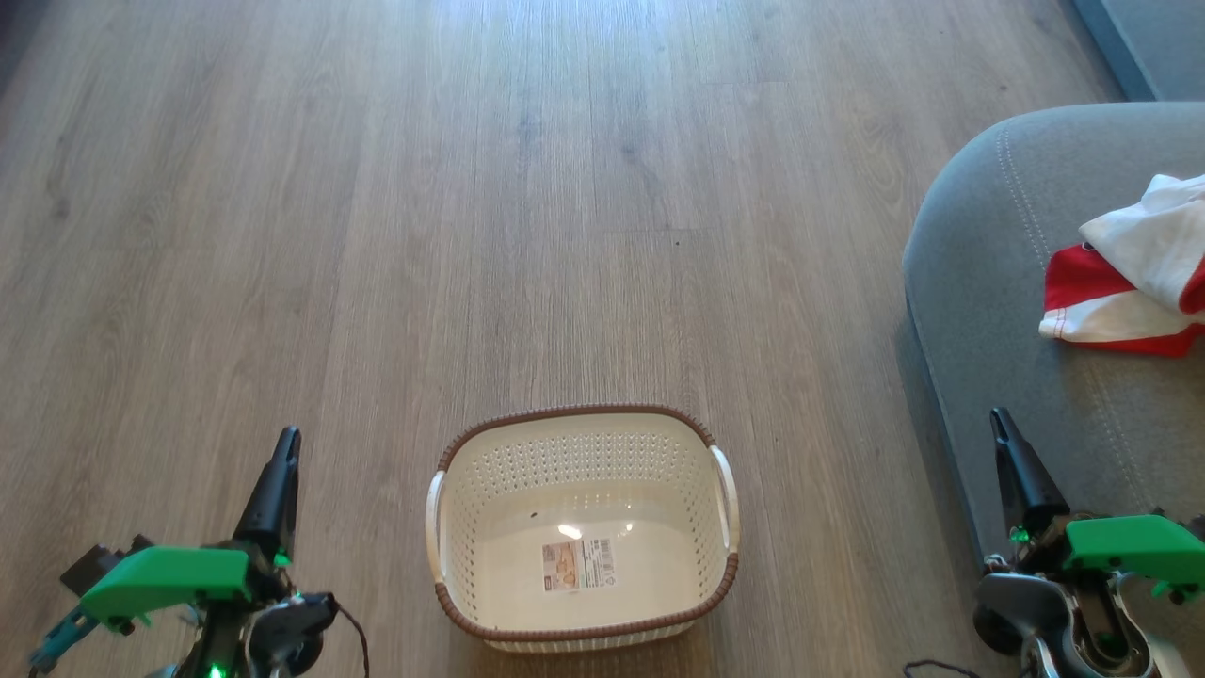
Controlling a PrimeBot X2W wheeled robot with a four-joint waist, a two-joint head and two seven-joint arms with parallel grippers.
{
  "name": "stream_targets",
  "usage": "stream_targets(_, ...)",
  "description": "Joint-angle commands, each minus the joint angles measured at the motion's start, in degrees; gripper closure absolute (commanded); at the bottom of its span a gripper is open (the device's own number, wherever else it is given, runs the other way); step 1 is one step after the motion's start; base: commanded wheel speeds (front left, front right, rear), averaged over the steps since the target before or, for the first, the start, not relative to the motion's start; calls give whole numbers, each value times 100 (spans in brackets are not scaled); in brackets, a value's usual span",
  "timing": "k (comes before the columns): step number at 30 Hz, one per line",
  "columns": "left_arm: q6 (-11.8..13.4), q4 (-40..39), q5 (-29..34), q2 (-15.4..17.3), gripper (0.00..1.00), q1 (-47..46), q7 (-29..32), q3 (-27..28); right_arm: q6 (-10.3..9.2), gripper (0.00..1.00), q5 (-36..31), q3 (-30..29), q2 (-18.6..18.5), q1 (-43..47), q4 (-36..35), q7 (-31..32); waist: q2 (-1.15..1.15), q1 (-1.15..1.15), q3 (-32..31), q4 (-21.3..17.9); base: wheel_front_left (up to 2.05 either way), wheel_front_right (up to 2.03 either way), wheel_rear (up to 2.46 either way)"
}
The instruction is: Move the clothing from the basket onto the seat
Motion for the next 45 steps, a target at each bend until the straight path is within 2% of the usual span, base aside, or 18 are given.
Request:
stream_targets(1, -54, -188, -38, 66, 100, -270, 44, 205, 3, 100, 33, 97, -19, -323, -223, 35, 0, 0, 0, 0, 0, 0, 0)
stream_targets(45, -54, -189, -38, 66, 100, -269, 44, 204, 3, 100, 34, 99, -19, -323, -223, 34, 0, 0, 0, 0, 0, 0, 0)
